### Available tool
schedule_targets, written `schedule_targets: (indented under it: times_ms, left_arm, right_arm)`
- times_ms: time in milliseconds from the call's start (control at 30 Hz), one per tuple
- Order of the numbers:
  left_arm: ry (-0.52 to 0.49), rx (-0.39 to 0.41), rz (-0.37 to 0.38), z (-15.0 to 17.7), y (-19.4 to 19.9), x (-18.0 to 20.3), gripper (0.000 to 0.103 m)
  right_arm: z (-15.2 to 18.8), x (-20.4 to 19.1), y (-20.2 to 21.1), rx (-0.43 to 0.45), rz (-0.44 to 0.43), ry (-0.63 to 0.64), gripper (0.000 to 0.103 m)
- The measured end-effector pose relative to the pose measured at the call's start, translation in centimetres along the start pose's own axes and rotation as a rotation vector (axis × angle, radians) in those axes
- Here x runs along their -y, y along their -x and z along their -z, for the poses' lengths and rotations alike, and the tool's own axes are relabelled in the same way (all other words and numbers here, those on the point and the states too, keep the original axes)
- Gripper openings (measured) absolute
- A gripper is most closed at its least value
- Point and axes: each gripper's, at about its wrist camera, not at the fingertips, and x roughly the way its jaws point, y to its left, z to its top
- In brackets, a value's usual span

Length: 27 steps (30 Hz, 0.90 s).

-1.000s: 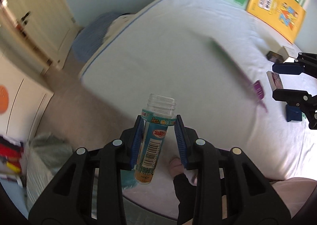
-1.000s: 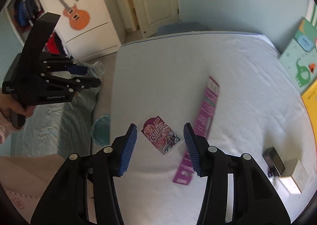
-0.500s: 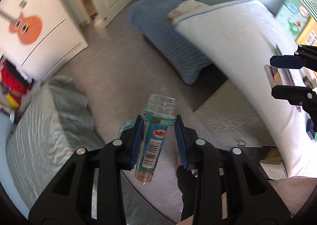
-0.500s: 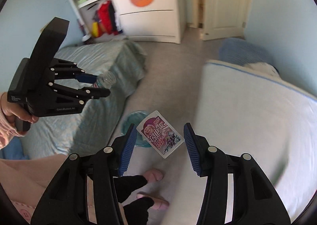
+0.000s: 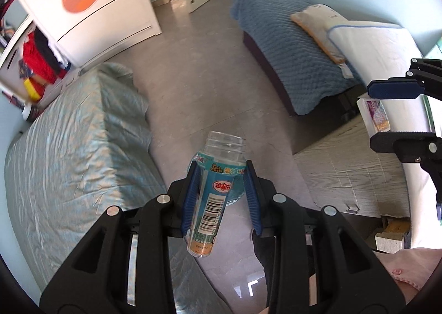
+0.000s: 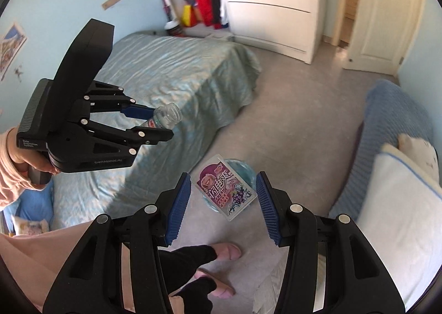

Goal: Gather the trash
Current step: 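Carry the bottle and sticker card over to the wastebasket, then open both tools to drop bottle and card into the wastebasket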

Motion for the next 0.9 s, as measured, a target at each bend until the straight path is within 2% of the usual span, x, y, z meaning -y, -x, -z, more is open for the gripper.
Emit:
schedule_targets:
  times_ms: [467, 500, 567, 600, 633, 733, 900]
  left_arm:
    - [0.106, -0.03, 0.004, 0.4, -2.1, -5.3, 0.03]
    - [0.11, -0.032, -0.004, 0.4, -2.3, -5.7, 0.032]
    - [0.121, -0.035, -0.011, 0.3, -2.6, -6.2, 0.046]
    - [0.124, -0.035, -0.013, 0.3, -2.5, -6.2, 0.064]
    - [0.13, -0.029, -0.026, 0.2, -2.5, -6.4, 0.074]
    - [0.128, -0.027, -0.042, 0.1, -2.6, -6.8, 0.074]
    - [0.121, -0.026, -0.05, 0.0, -2.6, -6.8, 0.076]
  right_arm:
    - [-4.2, -2.0, -4.8, -0.074, -0.085, 0.09, 0.05]
    - [-4.4, -2.0, -4.9, -0.075, -0.087, 0.095, 0.051]
    - [-5.0, -2.1, -5.3, -0.076, -0.092, 0.104, 0.051]
    - [-5.1, -1.9, -5.3, -0.073, -0.088, 0.102, 0.058]
    - [-5.2, -1.8, -5.2, -0.069, -0.089, 0.098, 0.063]
    - [-5.7, -1.3, -5.0, -0.057, -0.071, 0.083, 0.069]
    - [-5.5, -0.5, -4.2, -0.051, -0.05, 0.055, 0.071]
